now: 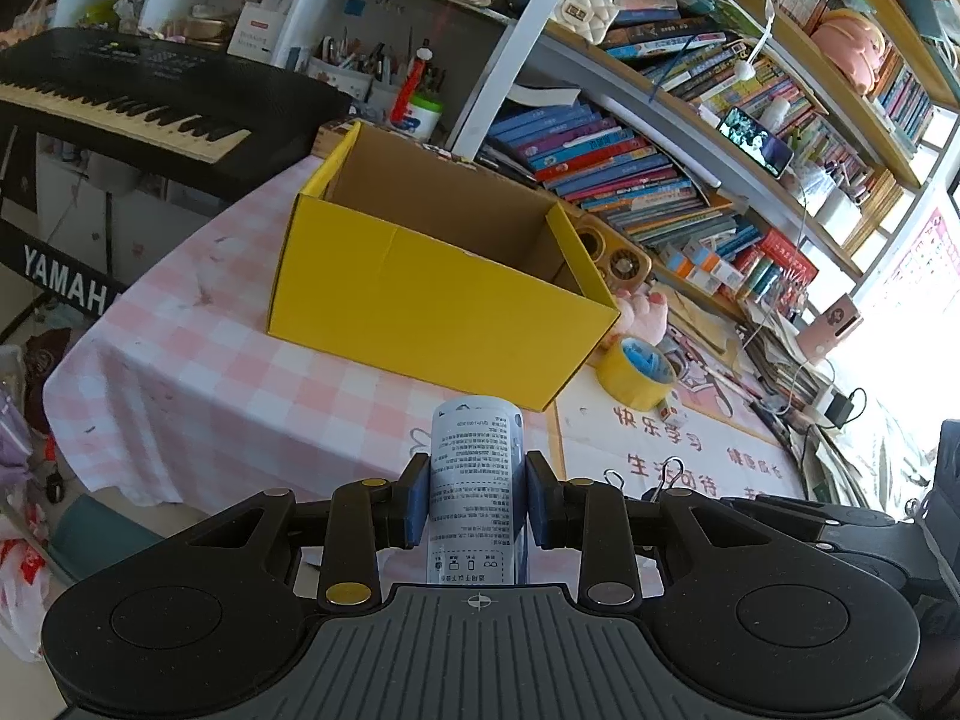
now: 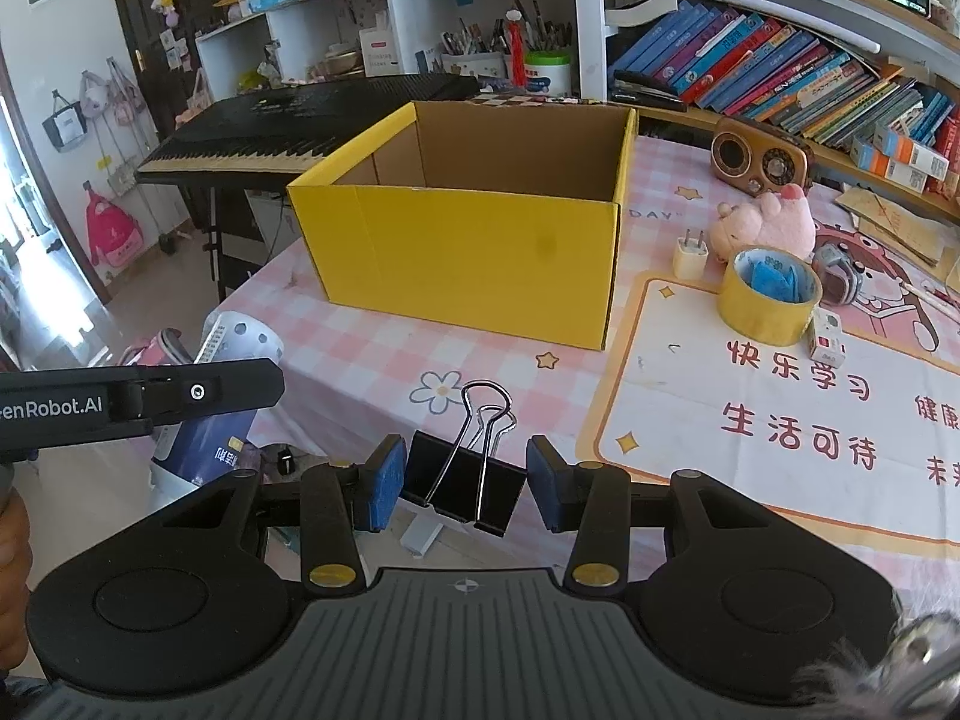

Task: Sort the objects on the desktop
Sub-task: 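Lift the spray bottle and binder clip and carry both toward the yellow box, then lower the bottle and clip into the yellow box and open both grippers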

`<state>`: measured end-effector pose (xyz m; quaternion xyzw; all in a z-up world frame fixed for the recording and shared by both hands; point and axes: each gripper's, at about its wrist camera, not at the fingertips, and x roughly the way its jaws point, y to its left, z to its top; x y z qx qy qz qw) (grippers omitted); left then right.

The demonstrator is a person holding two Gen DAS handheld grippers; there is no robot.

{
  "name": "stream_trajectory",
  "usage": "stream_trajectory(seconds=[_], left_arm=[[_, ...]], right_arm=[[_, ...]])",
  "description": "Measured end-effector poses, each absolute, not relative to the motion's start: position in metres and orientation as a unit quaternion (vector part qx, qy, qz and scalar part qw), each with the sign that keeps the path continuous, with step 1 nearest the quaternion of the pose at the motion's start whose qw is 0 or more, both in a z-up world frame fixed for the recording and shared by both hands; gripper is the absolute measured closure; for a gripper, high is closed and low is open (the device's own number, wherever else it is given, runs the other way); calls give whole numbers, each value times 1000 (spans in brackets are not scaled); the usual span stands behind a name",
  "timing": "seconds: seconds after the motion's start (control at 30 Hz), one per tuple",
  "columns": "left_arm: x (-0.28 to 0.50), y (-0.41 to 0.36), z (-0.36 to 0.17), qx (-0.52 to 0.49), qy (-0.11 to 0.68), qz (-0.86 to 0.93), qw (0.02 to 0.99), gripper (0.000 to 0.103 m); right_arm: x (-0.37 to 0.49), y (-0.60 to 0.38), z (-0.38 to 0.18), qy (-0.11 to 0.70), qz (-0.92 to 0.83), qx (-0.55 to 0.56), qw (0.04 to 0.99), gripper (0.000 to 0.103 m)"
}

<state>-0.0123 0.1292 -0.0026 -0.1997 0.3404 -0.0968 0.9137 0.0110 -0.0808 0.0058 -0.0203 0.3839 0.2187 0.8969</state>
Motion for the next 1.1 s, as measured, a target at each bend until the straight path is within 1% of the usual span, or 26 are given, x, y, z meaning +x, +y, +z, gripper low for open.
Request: stream_trajectory(seconds=[0.37, 0.6, 0.83, 1.0, 1.1], left_arm=[[9, 127, 10, -200, 317, -97, 922, 73], [35, 125, 29, -194, 292, -109, 930, 72], [74, 123, 59, -186, 250, -120, 943, 72], [108, 125, 73, -186, 231, -121, 947, 72], [131, 122, 73, -169, 230, -119, 951, 72]], right_arm=[[33, -86, 16, 364, 231, -21, 902, 62], [60, -86, 38, 339, 247, -27, 908, 62], [104, -82, 68, 304, 275, -30, 912, 62], [143, -73, 81, 281, 295, -55, 912, 61], [166, -65, 82, 271, 306, -83, 909, 62]])
